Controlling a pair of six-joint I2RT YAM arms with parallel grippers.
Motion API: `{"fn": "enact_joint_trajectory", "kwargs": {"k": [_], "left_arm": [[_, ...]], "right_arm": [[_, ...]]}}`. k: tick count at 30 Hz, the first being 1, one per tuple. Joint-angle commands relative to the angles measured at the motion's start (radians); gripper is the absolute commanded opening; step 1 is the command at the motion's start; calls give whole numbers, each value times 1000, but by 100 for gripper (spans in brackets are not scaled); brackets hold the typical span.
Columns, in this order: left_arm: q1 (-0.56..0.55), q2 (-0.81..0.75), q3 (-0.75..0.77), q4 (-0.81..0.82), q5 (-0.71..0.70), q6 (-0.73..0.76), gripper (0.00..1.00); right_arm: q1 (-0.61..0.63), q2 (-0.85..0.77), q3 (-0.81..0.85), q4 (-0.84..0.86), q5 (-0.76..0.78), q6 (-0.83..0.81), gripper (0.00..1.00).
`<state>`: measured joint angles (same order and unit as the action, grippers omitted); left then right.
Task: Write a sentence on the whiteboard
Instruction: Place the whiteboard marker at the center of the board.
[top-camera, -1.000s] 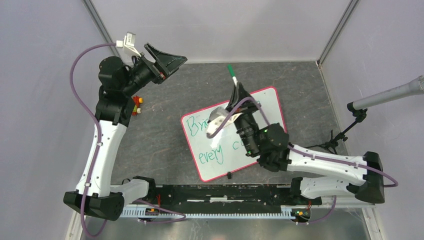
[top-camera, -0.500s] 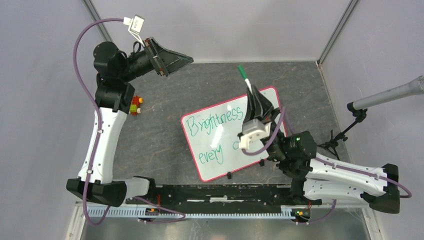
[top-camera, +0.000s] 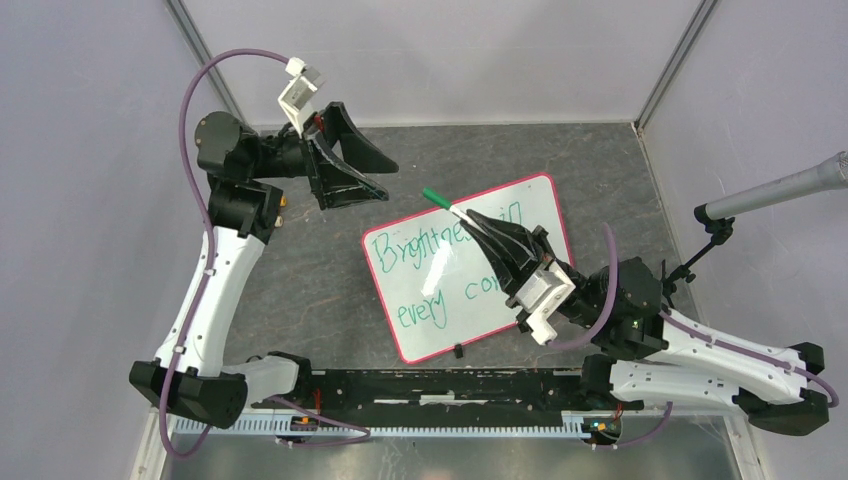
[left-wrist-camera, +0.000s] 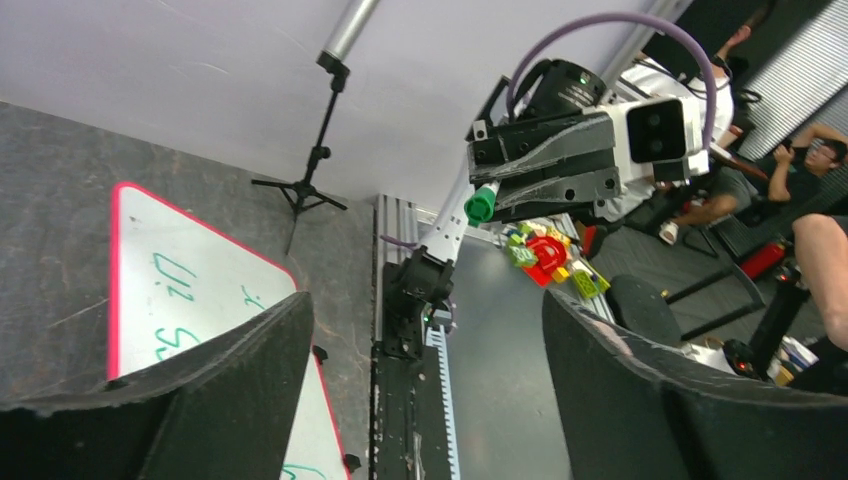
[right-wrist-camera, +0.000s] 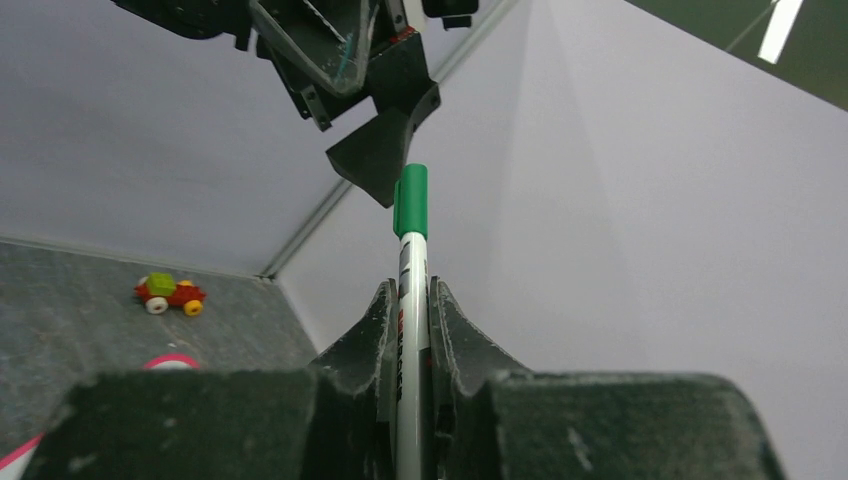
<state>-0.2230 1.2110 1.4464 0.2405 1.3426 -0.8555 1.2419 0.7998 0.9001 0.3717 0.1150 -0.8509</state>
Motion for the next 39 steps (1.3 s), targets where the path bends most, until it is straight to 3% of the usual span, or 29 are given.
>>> {"fn": "enact_joint_trajectory", "kwargs": {"k": [1, 4, 8, 15, 21, 34, 39], "left_arm": [[-49, -16, -40, 16, 40, 27, 84], [-110, -21, -47, -10, 2, 28, 81], [-173, -27, -31, -210, -56, 164, 77], [-222, -34, -22, -453, -70, 359, 61], [-236, -37, -19, -455, -64, 367, 50], [-308, -25, -36, -455, -43, 368, 3], [-358, -6, -32, -455, -35, 369, 3]], "right_arm": [[3, -30, 20, -122, -97, 143, 0], [4, -43, 7, -152, -112, 144, 0], [2, -43, 0, -165, -136, 153, 0], [1, -35, 3, -166, -94, 168, 0], [1, -22, 8, -170, -86, 167, 0], [1, 7, 33, -185, -103, 161, 0], [2, 33, 45, -174, -138, 135, 0]]}}
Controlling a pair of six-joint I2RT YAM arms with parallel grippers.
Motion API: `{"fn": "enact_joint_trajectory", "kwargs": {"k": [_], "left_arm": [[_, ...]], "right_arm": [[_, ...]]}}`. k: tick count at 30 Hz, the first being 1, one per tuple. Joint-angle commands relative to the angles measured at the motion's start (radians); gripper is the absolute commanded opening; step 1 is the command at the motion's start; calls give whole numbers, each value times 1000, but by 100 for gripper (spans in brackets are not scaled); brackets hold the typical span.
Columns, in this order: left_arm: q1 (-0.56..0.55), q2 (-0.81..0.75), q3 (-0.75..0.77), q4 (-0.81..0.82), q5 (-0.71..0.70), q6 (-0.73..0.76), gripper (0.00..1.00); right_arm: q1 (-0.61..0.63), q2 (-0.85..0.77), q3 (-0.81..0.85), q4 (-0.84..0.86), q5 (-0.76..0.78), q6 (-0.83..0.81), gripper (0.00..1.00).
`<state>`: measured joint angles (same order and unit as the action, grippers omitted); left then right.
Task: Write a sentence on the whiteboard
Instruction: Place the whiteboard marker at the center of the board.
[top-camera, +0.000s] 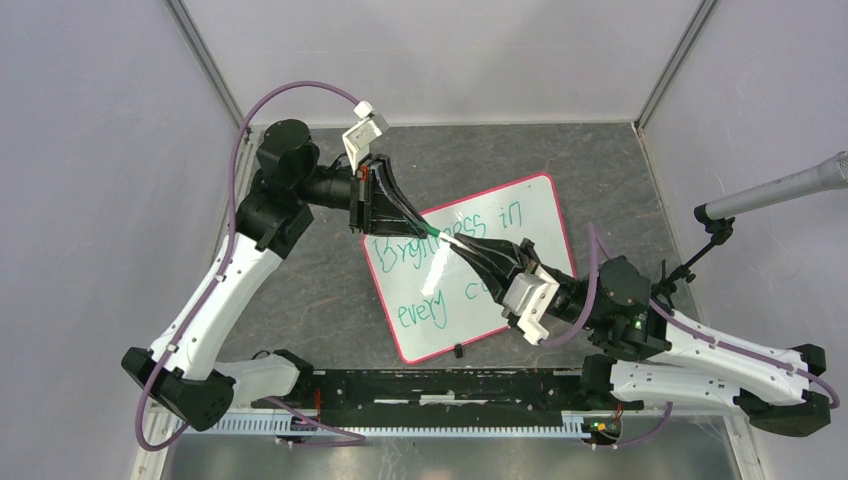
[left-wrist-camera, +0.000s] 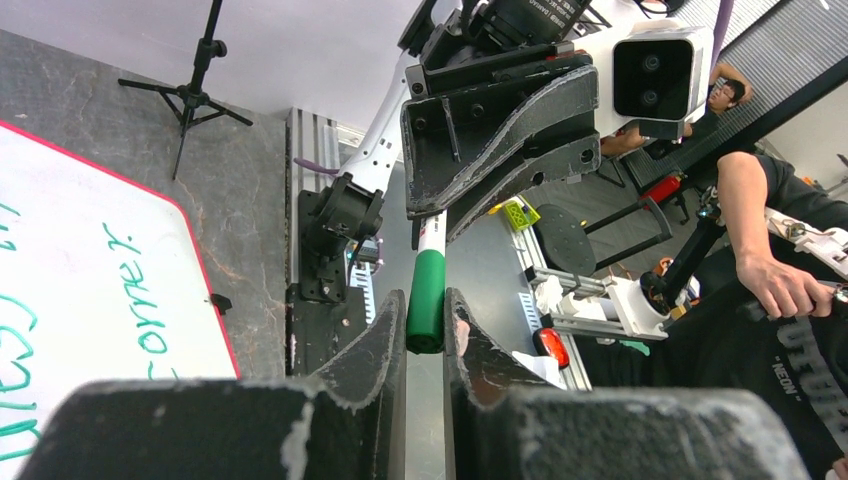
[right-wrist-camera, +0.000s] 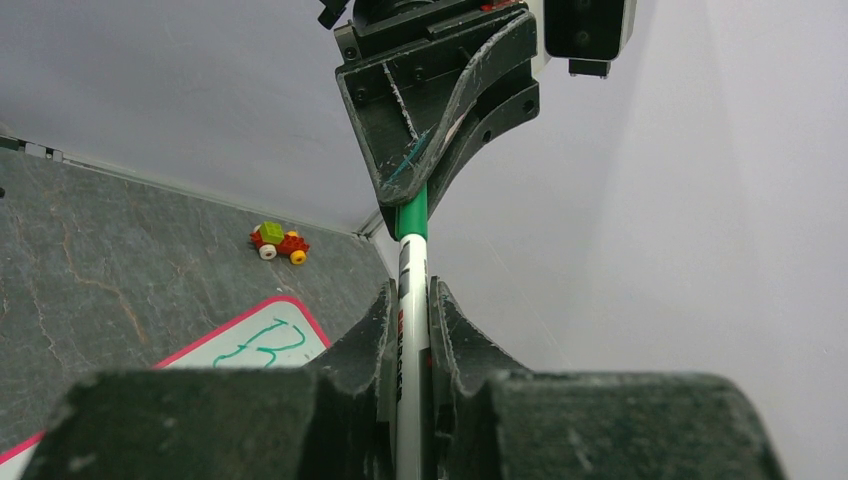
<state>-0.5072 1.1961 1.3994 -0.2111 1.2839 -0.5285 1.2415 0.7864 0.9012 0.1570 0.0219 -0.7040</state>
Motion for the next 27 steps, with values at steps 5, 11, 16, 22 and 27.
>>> {"fn": "enact_joint_trajectory", "kwargs": {"k": [5, 11, 16, 22, 27], "left_arm": [[-123, 22, -1, -4, 26, 41, 3], [-136, 29, -17, 41, 24, 5, 3], [9, 17, -68, 291, 31, -227, 2], [309, 16, -118, 582, -5, -507, 2], [535, 61, -138, 535, -80, -534, 2]], "right_arm": [[3, 78, 56, 58, -46, -33, 0], [3, 97, 53, 65, -53, -45, 0], [1, 71, 47, 47, 50, -38, 27], [-24, 23, 47, -16, 133, 28, 71], [-106, 9, 59, -69, 144, 137, 88]]}}
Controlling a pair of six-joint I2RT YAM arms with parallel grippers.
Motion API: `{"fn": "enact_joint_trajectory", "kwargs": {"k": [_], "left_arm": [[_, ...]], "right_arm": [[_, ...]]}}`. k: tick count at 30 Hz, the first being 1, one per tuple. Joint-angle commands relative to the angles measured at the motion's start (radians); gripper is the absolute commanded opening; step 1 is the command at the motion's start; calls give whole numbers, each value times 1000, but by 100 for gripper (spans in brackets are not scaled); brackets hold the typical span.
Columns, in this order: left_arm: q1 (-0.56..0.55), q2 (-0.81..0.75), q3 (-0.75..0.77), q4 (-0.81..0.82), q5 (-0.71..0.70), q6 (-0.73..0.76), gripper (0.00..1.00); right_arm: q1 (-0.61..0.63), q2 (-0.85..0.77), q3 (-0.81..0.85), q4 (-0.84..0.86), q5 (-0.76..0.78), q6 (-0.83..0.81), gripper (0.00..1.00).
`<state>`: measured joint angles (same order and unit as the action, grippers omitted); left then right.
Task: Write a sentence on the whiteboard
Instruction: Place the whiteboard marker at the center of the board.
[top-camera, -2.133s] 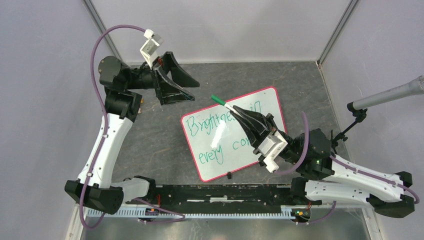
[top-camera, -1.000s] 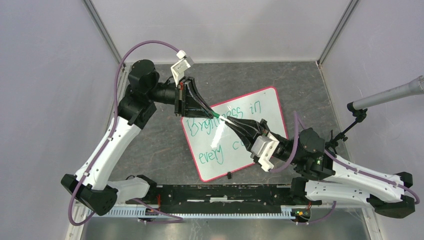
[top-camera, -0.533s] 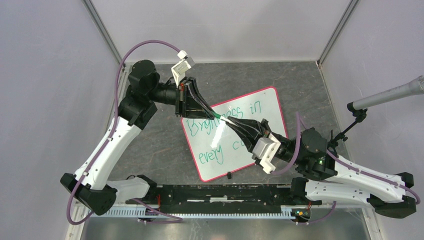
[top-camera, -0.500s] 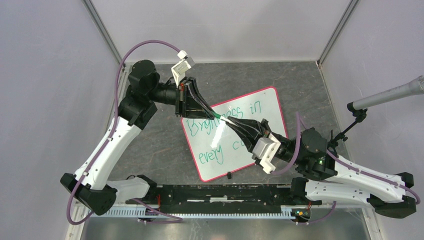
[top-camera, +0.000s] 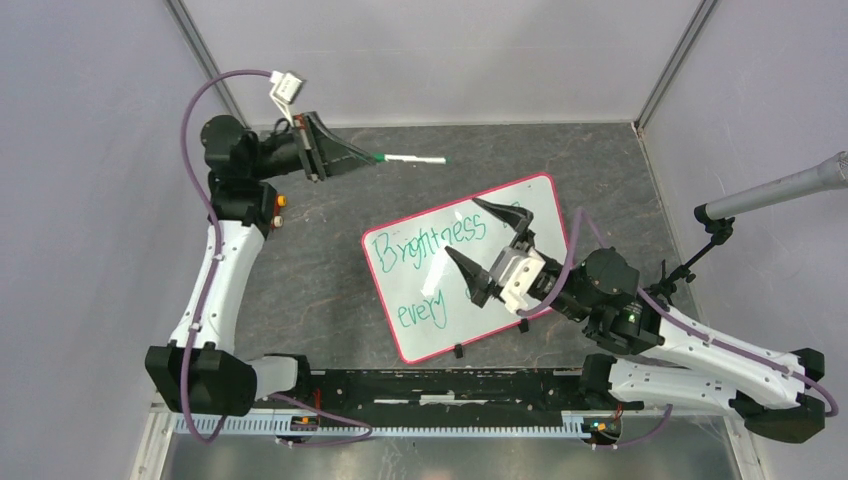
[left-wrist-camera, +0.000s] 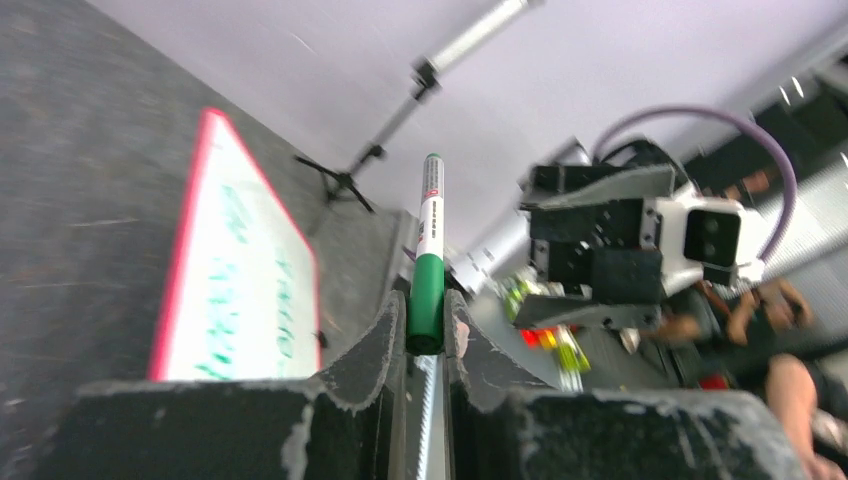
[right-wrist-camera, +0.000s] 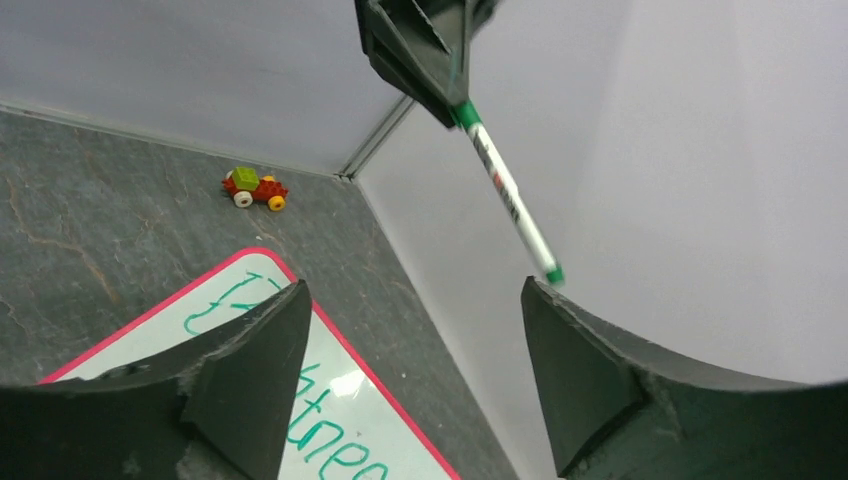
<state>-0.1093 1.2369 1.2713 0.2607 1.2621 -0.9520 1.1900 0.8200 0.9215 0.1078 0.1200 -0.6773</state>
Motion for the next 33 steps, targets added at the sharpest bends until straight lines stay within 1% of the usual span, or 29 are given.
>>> {"fn": "enact_joint_trajectory", "kwargs": {"k": [1, 3, 5, 6, 8, 9, 11, 13, 15, 20, 22, 26, 29, 30, 33], "left_arm": [[195, 34, -17, 11, -72, -88, 2], [294, 56, -45, -53, -109, -51, 2], [389, 73, -70, -139, -155, 25, 2], [430, 83, -73, -196, -172, 93, 2], [475, 100, -67, -413, -248, 263, 2], [483, 105, -60, -504, -302, 366, 2], [484, 117, -64, -653, -366, 519, 2], [483, 120, -106, -701, -443, 573, 2], [484, 132, -151, -733, -481, 609, 2], [484, 203, -258, -799, -533, 657, 2], [482, 242, -291, -830, -532, 694, 2], [474, 331, -303, -939, -563, 816, 2], [474, 380, -315, -981, -606, 883, 2], [474, 393, -319, -982, -614, 890, 3], [474, 432, -319, -983, -624, 895, 10]], "right_arm": [[-75, -20, 51, -44, 59, 134, 91], [-115, 4, 96, -128, 86, 193, 94], [-148, 40, 152, -243, 98, 244, 97], [-161, 60, 178, -296, 106, 264, 98], [-196, 95, 211, -370, 115, 306, 98], [-211, 101, 214, -391, 113, 322, 98], [-239, 121, 228, -431, 112, 343, 98], [-273, 150, 254, -476, 85, 349, 98], [-307, 189, 294, -518, 62, 356, 98], [-376, 304, 451, -639, -37, 337, 98], [-398, 316, 477, -660, -93, 314, 98], [-419, 300, 478, -666, -141, 297, 98], [-431, 288, 467, -673, -158, 297, 98], [-434, 281, 459, -675, -167, 297, 98], [-437, 274, 442, -683, -184, 301, 98]]}}
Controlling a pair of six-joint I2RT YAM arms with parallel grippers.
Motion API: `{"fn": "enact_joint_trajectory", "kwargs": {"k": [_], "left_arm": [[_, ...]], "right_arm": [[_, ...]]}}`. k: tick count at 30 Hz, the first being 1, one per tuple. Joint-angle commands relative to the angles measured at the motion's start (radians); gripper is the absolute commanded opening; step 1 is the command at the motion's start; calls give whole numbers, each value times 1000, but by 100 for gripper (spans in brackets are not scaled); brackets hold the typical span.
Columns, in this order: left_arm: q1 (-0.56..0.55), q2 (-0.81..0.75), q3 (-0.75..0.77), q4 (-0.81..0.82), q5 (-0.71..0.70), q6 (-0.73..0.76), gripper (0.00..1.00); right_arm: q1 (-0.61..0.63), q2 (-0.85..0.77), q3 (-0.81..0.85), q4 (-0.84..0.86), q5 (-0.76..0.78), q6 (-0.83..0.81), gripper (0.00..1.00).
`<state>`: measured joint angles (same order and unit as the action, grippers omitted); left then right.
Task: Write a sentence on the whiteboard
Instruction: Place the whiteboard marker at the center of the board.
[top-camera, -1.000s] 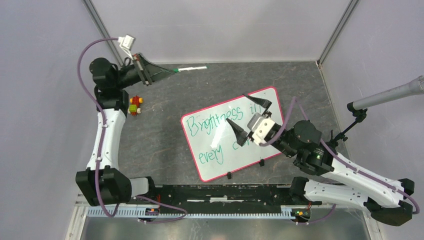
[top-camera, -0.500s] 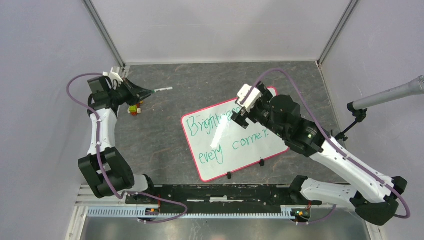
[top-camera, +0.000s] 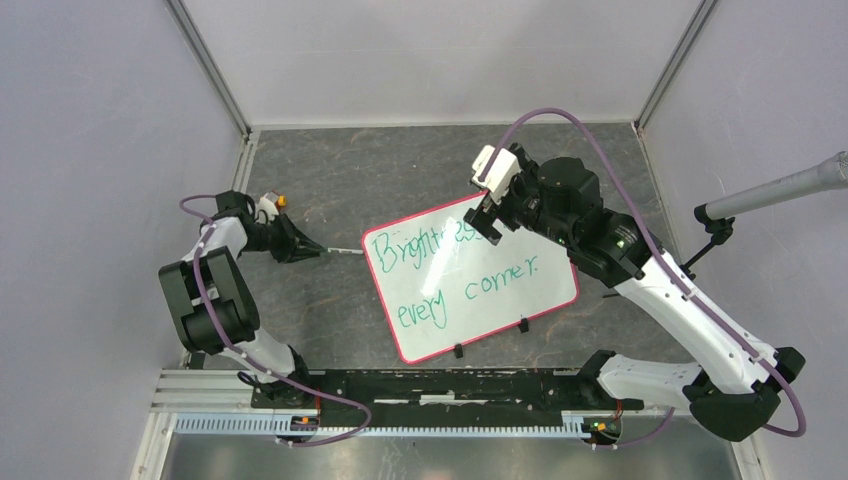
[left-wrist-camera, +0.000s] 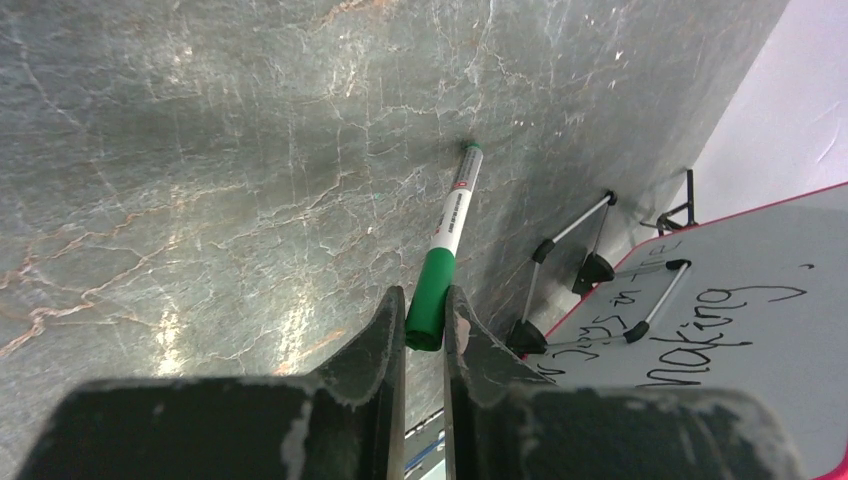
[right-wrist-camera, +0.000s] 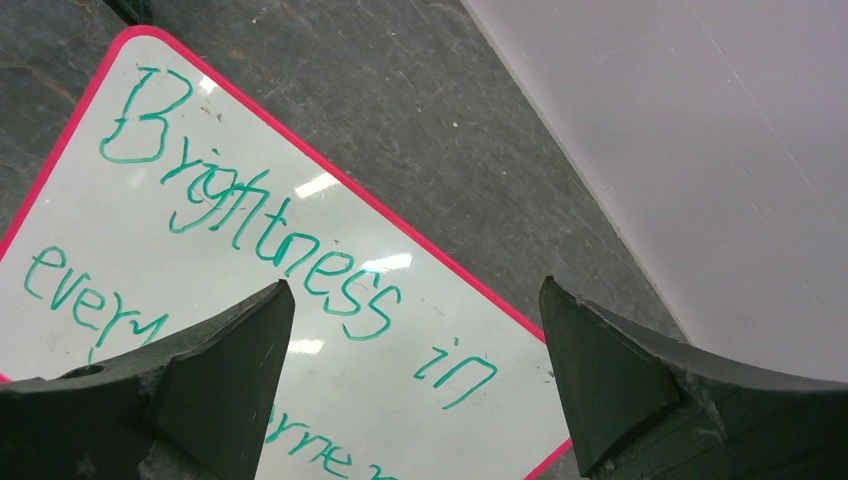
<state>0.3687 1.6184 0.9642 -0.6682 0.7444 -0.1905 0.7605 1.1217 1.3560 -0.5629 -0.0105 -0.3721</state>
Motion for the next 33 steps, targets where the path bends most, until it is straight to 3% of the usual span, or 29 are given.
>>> {"fn": "enact_joint_trajectory", "kwargs": {"k": [1, 5, 11, 15, 20, 29, 31, 33], "left_arm": [[-4, 64, -7, -54, -114, 132, 12], [-6, 111, 21, -81, -160, 132, 22], [-5, 197, 78, -117, -248, 136, 25], [-7, 212, 94, -117, -291, 134, 32], [-5, 189, 98, -117, -299, 129, 44], [-7, 93, 134, -108, -255, 177, 52], [-13, 28, 150, -111, -262, 221, 61], [-19, -48, 174, -116, -271, 248, 77]], "right_arm": [[-9, -29, 1, -13, -55, -4, 98], [-11, -34, -14, -14, -62, -2, 98], [-12, -37, -17, -18, -69, -1, 98], [-12, -37, -18, -22, -73, -5, 98], [-13, -34, -11, -29, -86, -10, 98], [-13, -33, 1, -38, -91, -17, 98], [-15, -37, 11, -41, -95, -23, 98], [-17, -43, 32, -42, -94, -24, 98]]}}
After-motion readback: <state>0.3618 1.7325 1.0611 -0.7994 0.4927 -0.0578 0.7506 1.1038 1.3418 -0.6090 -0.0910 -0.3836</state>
